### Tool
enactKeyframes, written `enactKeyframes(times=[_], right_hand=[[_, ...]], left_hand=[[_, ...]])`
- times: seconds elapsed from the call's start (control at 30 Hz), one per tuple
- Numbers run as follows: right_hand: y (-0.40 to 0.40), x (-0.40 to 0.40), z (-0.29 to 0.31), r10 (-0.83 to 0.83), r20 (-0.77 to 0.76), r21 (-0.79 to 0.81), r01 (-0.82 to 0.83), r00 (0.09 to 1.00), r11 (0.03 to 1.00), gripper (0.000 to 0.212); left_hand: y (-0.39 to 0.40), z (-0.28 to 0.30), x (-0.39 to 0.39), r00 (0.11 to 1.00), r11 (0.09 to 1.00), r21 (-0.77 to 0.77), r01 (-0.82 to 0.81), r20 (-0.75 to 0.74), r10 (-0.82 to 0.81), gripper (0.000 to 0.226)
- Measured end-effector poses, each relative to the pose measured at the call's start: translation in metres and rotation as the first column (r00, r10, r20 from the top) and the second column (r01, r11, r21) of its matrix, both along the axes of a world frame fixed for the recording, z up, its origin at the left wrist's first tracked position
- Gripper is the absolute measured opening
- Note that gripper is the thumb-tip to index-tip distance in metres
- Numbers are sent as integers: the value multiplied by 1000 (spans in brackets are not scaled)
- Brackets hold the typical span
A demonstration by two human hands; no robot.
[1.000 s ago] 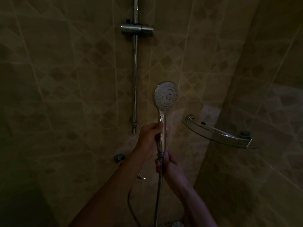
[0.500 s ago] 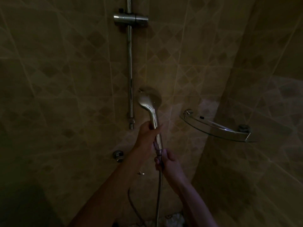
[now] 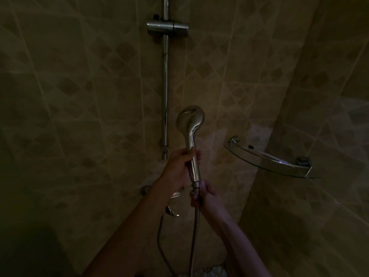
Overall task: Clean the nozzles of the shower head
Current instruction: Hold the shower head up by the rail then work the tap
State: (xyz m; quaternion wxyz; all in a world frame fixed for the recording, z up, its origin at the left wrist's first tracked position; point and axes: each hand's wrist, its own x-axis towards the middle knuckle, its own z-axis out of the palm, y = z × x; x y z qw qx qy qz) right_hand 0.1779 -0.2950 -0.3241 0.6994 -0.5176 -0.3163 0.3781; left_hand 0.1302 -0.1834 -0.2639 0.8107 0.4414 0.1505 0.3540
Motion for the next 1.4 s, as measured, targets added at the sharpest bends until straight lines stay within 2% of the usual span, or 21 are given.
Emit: enactKeyframes(times=[0.13, 0.33, 0.43, 0.57, 0.7, 0.8, 0.97, 1.07, 1.1, 1.2, 1.4], right_hand=[[-1, 0, 4, -15, 8, -10, 15, 1000, 1000, 42], [-3, -5, 9, 63, -103, 31, -61, 993, 998, 39], [-2, -3, 10, 54, -85, 42, -50, 995, 998, 39], [1, 1, 9, 6, -10, 15, -6, 1000, 1000, 35], [2, 5, 4, -11, -12, 10, 11, 1000, 1000, 32], [5, 10, 1, -13, -48, 5, 14, 999, 1000, 31], [11, 14, 2, 24, -104, 25, -21, 994, 999, 35], [15, 13, 0, 14, -116, 34, -10, 993, 999, 34], [16, 13, -2, 7, -108, 32, -3, 994, 999, 34], [18, 13, -8, -8, -81, 18, 9, 997, 1000, 34], [18, 15, -12, -14, -39, -4, 14, 999, 1000, 54]], left_hand=[[3, -1, -3, 1000, 1000, -1, 3, -7, -3, 35], [3, -1, -3, 985, 988, -64, 141, 105, -134, 24], [2, 2, 2, 985, 984, -88, 156, 83, -149, 27], [7, 2, 7, 1000, 997, 80, 25, -21, -23, 33], [12, 2, 8, 998, 976, 216, 13, -60, 0, 9], [13, 3, 9, 999, 988, 151, 30, -19, -27, 33], [11, 6, 12, 994, 999, -37, 35, 101, -32, 23], [12, 5, 17, 999, 995, -103, 14, 45, -9, 40], [12, 4, 19, 1000, 996, -88, -11, 9, 12, 40], [13, -4, 20, 994, 995, 17, -96, -43, 96, 10], [21, -9, 12, 985, 987, 126, -100, -128, 116, 18]])
